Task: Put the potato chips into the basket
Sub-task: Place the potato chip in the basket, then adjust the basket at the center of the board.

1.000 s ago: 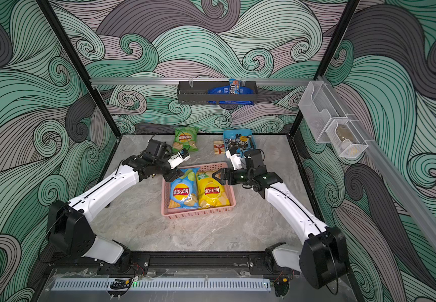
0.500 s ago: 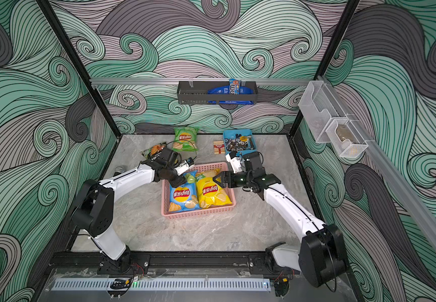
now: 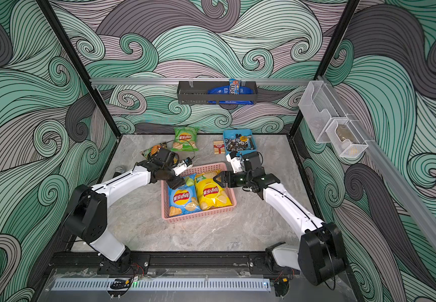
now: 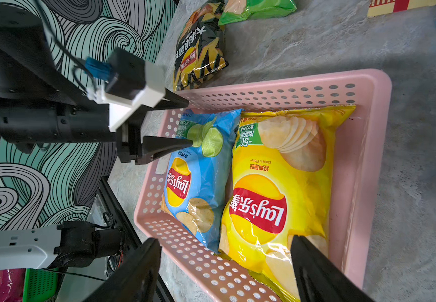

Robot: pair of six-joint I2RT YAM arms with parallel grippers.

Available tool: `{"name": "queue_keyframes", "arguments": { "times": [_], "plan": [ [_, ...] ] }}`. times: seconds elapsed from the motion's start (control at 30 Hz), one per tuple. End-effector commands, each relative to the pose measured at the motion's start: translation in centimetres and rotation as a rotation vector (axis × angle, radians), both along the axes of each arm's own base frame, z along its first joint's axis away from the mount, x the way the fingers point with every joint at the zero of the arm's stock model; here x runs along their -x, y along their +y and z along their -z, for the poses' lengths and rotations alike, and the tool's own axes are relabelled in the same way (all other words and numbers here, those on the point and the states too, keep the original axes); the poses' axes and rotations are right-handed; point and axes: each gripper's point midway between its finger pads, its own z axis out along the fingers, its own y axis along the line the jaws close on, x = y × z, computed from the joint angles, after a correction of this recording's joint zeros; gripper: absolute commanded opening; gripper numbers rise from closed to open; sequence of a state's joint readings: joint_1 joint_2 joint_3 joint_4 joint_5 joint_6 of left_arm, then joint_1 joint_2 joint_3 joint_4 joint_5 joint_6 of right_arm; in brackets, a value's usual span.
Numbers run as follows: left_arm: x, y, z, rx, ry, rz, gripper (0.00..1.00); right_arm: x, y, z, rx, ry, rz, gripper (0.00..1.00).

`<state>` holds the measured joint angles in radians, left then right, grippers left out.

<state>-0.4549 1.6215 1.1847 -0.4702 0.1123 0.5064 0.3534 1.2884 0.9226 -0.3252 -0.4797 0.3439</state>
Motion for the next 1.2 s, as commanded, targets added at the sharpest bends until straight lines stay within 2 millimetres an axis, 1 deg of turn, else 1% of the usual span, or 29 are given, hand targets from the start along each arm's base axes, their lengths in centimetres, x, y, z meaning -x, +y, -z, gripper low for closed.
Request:
{"name": "queue_keyframes", "arguments": {
  "times": [0.0,0.03,0.07,0.13,0.17,0.2,0.27,0.3,0.33,0.4,0.43,0.47,0.5,0.57,0.67,0.73,0.77,0.83,0.93,1.03,1.1,1.17],
  "plan": [
    [-1.0,-0.6,-8.3,0.109,-0.160,-0.038,0.82,-0.5,0.1,-1.4,0.000,-0.044,0.014,0.81],
    [-1.0,-0.4,-9.8,0.132,-0.192,-0.052,0.97,-0.4,0.2,-1.5,0.000,-0.047,0.013,0.80],
    [-0.9,-0.1,-11.2,0.156,-0.227,-0.071,0.98,-0.4,0.4,-1.7,0.000,-0.051,0.011,0.79],
    [-0.2,1.0,-14.3,0.205,-0.303,-0.112,0.99,-0.4,1.0,-2.0,0.012,-0.065,0.005,0.79],
    [0.1,1.8,-15.0,0.218,-0.331,-0.142,0.99,-0.4,1.3,-2.0,0.022,-0.071,0.004,0.78],
    [0.2,2.6,-16.3,0.249,-0.375,-0.173,0.99,-0.5,1.7,-2.0,0.037,-0.079,0.003,0.78],
    [1.2,4.5,-16.2,0.296,-0.365,-0.198,0.99,-0.8,2.6,-1.9,0.058,-0.086,-0.009,0.77],
    [2.0,5.2,-15.9,0.326,-0.342,-0.180,0.99,-1.1,3.2,-1.8,0.068,-0.089,-0.018,0.76],
    [2.3,6.3,-15.4,0.344,-0.316,-0.205,0.99,-1.2,3.9,-1.6,0.077,-0.090,-0.034,0.76],
    [2.6,8.9,-13.9,0.365,-0.273,-0.298,0.98,-1.8,4.8,-1.3,0.099,-0.093,-0.048,0.76],
    [2.6,10.3,-13.1,0.362,-0.260,-0.346,0.97,-2.3,4.8,-1.1,0.113,-0.095,-0.035,0.76],
    [2.7,11.5,-12.0,0.357,-0.243,-0.387,0.97,-3.0,4.4,-0.7,0.135,-0.094,-0.005,0.75],
    [2.9,12.9,-10.6,0.351,-0.228,-0.437,0.97,-4.1,3.1,-0.1,0.170,-0.091,0.058,0.72],
    [3.4,14.1,-8.5,0.335,-0.196,-0.490,0.97,-5.3,1.1,1.0,0.203,-0.072,0.127,0.71],
    [4.3,14.4,-5.8,0.316,-0.132,-0.508,0.99,-5.9,-2.4,3.2,0.235,-0.022,0.203,0.71],
    [4.6,14.4,-4.8,0.320,-0.111,-0.526,0.99,-5.7,-4.4,4.9,0.271,0.008,0.237,0.71],
    [4.6,14.5,-4.6,0.331,-0.109,-0.546,0.99,-5.5,-4.9,5.6,0.284,0.018,0.245,0.71],
    [4.9,14.5,-4.1,0.351,-0.113,-0.554,0.98,-5.1,-5.4,6.6,0.305,0.037,0.248,0.69],
    [5.1,15.0,-3.8,0.362,-0.169,-0.567,0.98,-4.9,-5.6,7.7,0.321,0.054,0.252,0.67],
    [5.2,15.0,-4.2,0.381,-0.193,-0.569,0.99,-5.5,-5.8,8.3,0.341,0.050,0.263,0.64],
    [5.2,14.6,-3.9,0.399,-0.171,-0.562,0.99,-6.1,-5.8,8.8,0.351,0.057,0.264,0.62],
    [5.0,14.7,-3.6,0.408,-0.157,-0.584,0.99,-6.7,-5.8,9.5,0.360,0.068,0.275,0.57]
  ]
}}
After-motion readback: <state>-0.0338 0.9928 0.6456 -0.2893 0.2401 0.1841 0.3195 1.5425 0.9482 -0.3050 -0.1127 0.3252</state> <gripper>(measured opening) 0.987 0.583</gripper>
